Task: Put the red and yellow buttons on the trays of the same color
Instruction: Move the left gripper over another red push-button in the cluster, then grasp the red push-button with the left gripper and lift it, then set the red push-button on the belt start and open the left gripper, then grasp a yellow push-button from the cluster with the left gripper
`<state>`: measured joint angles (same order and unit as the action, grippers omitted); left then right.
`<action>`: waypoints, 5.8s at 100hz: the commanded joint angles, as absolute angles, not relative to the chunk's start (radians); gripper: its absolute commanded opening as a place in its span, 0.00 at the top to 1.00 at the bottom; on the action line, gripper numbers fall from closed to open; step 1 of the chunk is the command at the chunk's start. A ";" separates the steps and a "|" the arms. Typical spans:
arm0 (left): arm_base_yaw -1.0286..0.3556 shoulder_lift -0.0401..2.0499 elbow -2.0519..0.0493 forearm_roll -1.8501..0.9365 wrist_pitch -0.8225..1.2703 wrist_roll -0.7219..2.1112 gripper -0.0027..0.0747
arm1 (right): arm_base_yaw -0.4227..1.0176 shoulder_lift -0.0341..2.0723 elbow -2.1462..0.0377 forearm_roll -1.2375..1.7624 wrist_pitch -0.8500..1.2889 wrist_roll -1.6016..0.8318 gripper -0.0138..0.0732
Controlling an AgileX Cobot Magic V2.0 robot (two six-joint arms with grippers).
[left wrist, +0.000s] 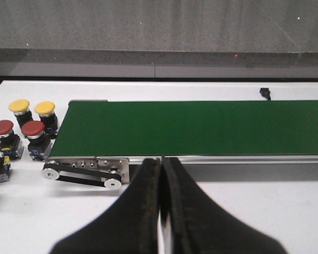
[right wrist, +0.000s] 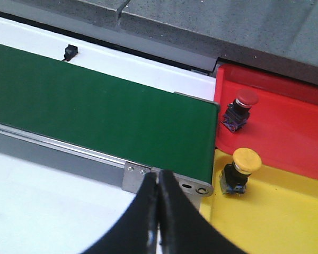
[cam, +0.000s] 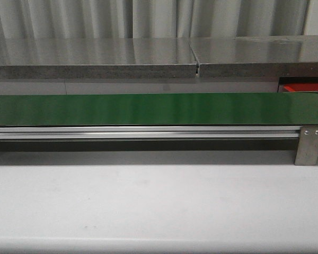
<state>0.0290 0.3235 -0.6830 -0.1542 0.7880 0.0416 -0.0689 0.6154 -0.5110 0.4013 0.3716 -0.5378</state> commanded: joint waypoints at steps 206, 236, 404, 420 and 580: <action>0.646 1.843 -1.492 -0.149 1.005 -0.047 0.33 | -0.068 0.611 -0.534 0.418 0.305 -0.547 0.92; 0.647 1.914 -1.537 -0.133 0.985 -0.068 0.33 | -0.068 0.611 -0.534 0.418 0.305 -0.547 0.92; 0.320 1.744 -1.537 -0.166 0.927 -0.022 0.63 | -0.068 0.611 -0.534 0.418 0.305 -0.547 0.92; 0.313 1.782 -1.537 -0.203 0.941 -0.011 0.63 | -0.068 0.611 -0.534 0.418 0.305 -0.547 0.92; 0.592 1.818 -1.628 -0.251 0.997 0.112 0.23 | -0.068 0.611 -0.534 0.418 0.305 -0.547 0.92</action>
<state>0.5758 1.8283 -1.5979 -0.2444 1.0263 0.1308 -0.0689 0.6154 -0.5110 0.4013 0.3716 -0.5395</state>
